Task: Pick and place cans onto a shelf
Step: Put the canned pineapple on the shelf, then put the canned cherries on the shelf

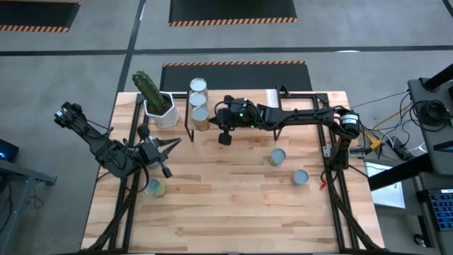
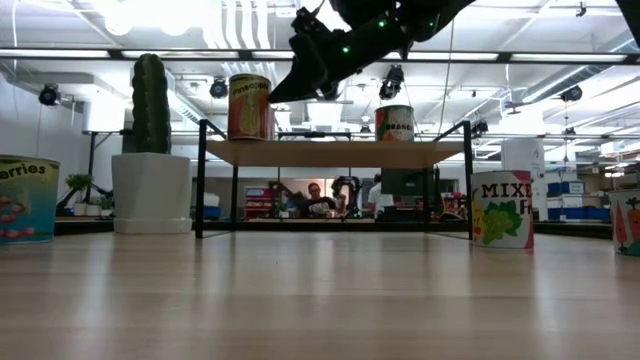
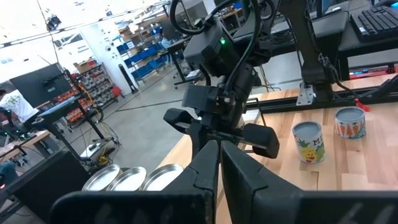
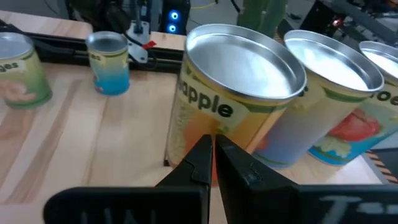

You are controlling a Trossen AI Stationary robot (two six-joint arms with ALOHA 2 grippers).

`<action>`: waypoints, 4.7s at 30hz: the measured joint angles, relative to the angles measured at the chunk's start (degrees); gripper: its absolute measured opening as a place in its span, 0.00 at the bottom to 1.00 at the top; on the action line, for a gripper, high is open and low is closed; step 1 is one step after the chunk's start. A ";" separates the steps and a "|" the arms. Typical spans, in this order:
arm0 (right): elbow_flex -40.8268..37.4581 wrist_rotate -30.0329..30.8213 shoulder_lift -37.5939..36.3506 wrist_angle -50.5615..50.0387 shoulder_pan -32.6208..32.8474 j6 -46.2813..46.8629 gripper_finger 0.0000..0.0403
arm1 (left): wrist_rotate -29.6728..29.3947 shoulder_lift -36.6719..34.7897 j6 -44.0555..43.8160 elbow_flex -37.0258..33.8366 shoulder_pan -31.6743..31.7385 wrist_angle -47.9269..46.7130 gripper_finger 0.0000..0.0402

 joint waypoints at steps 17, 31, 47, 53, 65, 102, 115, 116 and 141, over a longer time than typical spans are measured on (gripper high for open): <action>-0.13 -0.38 0.00 0.40 0.20 -1.11 0.02 | 0.00 0.00 0.00 0.00 0.00 0.00 0.00; 0.67 -0.39 2.77 1.88 -0.32 -2.18 0.02 | 0.00 0.00 0.00 0.00 0.00 0.00 0.00; -1.71 0.58 -7.40 -10.40 7.25 -1.38 0.02 | 0.00 0.00 -1.46 0.00 0.00 -0.02 0.00; -7.95 4.17 -13.70 -13.60 16.07 2.20 0.02 | 0.02 0.00 -3.22 0.00 -0.02 -0.02 0.00; -26.68 15.86 -30.85 -16.99 31.41 19.41 0.02 | 0.02 0.27 -10.62 0.00 -0.02 -0.02 0.00; -34.51 23.49 -43.21 2.58 33.19 -9.09 0.02 | 46.03 10.17 -127.29 1.25 7.14 -69.43 0.00; -34.51 23.67 -43.23 2.39 33.06 -11.76 0.02 | 46.05 11.51 -133.18 0.13 10.40 -79.08 0.00; -34.51 23.67 -43.23 2.10 33.06 -11.73 0.02 | 46.05 11.95 -133.32 -0.27 10.40 -79.01 0.00; -34.51 23.74 -44.00 0.78 33.06 -11.01 0.02 | 46.25 23.92 -133.76 -3.65 10.38 -75.33 0.00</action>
